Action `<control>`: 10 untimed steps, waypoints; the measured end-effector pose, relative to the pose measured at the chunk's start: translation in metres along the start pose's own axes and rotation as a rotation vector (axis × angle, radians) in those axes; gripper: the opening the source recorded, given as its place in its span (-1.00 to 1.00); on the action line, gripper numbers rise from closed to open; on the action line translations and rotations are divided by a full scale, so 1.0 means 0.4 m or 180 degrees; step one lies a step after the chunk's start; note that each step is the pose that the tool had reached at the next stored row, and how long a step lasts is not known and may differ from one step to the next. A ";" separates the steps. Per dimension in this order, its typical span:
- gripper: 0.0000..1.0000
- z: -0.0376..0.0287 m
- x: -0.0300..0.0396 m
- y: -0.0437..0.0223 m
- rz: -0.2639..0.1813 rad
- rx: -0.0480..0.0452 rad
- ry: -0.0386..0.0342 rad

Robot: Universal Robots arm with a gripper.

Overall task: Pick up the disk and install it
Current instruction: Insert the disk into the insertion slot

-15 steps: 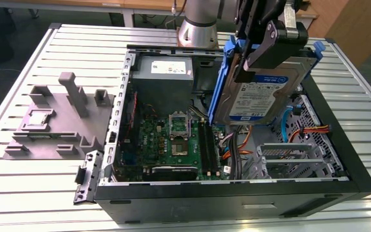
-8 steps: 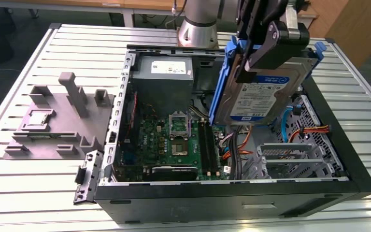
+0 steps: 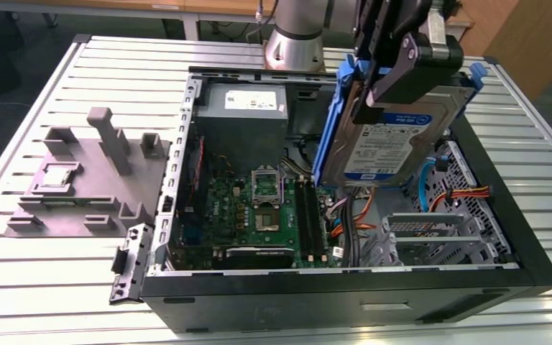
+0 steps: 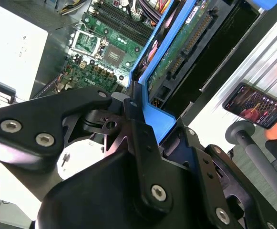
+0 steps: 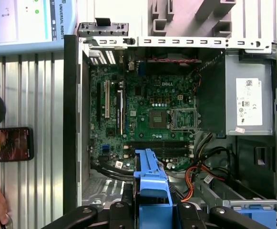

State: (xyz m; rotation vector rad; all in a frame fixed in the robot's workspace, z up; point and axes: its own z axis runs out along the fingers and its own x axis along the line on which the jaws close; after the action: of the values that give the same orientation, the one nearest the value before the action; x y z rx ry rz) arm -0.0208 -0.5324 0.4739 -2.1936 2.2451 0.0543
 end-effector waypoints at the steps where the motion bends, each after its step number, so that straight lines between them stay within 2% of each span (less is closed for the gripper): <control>1: -0.26 0.000 0.000 -0.001 0.0000 0.0000 0.0000; 10: -0.26 0.002 0.000 -0.006 0.0000 0.0000 0.0000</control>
State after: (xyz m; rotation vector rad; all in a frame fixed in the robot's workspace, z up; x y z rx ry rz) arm -0.0184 -0.5324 0.4731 -2.1935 2.2450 0.0544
